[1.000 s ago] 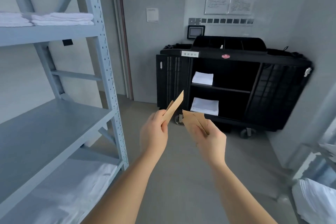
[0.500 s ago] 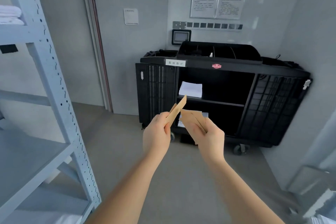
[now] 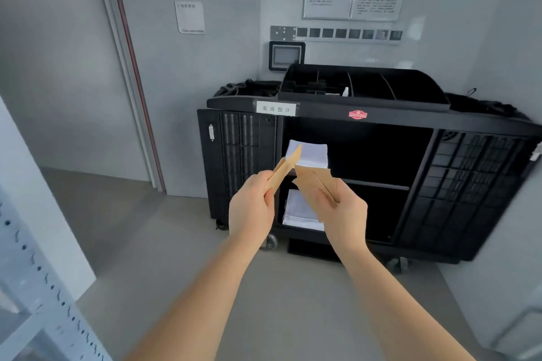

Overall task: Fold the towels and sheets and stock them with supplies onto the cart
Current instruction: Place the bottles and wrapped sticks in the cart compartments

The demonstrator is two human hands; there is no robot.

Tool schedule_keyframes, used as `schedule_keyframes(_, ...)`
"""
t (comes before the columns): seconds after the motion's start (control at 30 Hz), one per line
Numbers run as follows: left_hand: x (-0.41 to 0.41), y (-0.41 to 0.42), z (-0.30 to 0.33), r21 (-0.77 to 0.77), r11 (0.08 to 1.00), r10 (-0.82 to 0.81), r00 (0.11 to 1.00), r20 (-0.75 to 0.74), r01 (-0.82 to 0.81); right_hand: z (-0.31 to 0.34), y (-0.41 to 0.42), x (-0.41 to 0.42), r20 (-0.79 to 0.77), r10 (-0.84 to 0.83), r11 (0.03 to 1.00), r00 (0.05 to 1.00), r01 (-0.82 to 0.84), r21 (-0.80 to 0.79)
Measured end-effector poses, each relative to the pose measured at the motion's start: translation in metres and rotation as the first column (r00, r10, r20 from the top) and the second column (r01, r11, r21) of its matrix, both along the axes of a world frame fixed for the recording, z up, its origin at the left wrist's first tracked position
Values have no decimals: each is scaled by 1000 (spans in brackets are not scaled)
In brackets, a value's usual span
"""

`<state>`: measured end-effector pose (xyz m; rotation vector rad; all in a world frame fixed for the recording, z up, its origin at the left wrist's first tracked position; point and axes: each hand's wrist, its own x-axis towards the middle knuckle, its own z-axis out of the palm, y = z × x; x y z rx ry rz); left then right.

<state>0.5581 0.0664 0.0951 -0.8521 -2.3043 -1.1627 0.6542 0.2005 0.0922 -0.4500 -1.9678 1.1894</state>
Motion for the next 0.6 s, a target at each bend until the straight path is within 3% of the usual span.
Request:
schedule_keyframes(0.33, -176, 157, 29, 4, 1000, 13, 998, -58, -13, 34, 165, -173, -58, 13, 1000, 998, -13, -1)
schedule_keyframes(0.6, -291, 231, 51, 23, 999, 36, 996, -82, -35, 51, 252, -288, -47, 28, 1000, 998, -28, 12)
